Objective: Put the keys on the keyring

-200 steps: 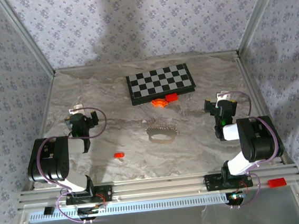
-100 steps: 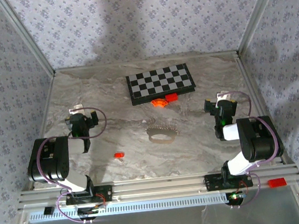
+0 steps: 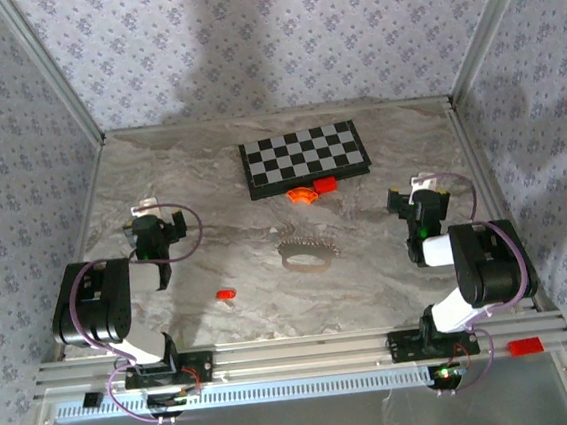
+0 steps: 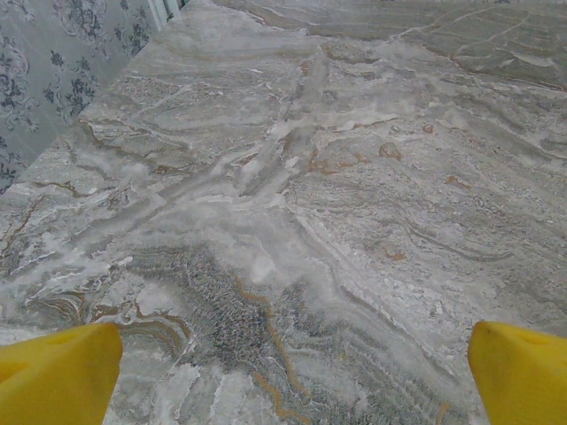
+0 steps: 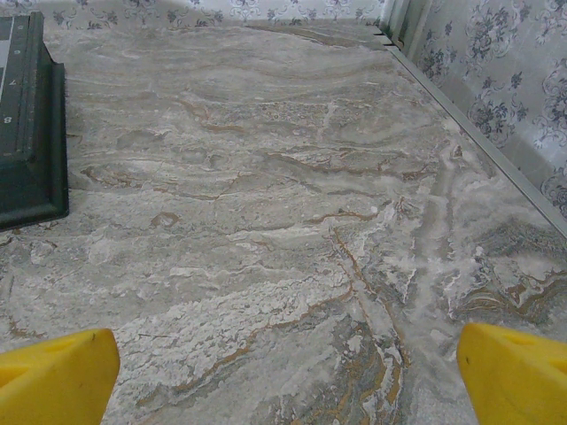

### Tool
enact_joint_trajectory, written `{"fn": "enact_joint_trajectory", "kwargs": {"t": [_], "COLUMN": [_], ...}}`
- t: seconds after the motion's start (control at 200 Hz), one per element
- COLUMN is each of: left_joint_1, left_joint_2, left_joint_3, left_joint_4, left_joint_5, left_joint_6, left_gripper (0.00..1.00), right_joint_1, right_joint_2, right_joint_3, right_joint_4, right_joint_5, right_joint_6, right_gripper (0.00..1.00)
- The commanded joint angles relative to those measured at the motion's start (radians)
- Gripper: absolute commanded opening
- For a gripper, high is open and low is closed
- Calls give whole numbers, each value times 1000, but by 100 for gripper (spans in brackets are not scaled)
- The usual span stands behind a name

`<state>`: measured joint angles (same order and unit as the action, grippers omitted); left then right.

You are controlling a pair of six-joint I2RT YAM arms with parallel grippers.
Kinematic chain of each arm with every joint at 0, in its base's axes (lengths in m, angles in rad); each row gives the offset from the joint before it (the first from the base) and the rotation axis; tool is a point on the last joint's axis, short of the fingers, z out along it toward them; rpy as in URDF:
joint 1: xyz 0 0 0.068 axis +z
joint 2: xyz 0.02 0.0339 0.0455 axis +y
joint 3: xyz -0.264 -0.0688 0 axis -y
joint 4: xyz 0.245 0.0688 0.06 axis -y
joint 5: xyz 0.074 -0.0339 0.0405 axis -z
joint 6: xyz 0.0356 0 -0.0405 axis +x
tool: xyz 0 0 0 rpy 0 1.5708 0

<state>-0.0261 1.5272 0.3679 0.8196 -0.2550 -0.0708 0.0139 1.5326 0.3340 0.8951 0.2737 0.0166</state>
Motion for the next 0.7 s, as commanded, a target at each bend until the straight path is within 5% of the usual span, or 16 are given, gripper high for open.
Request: {"fn": "enact_joint_trajectory", "kwargs": {"t": [0.0, 0.695], "left_joint_1": [1, 13], "left_joint_2": [8, 7], "left_joint_3": [25, 25], "left_joint_4": [36, 33], "left_joint_5": [-13, 17], "left_joint_6": [7, 3], "left_gripper": [100, 100], "right_joint_1": [4, 4], "right_joint_2": [9, 9], "right_joint_3": [23, 22], "right_joint_4": [21, 24], "right_joint_5": [13, 14], "right_joint_6": [-9, -10], "right_gripper": [100, 100]}}
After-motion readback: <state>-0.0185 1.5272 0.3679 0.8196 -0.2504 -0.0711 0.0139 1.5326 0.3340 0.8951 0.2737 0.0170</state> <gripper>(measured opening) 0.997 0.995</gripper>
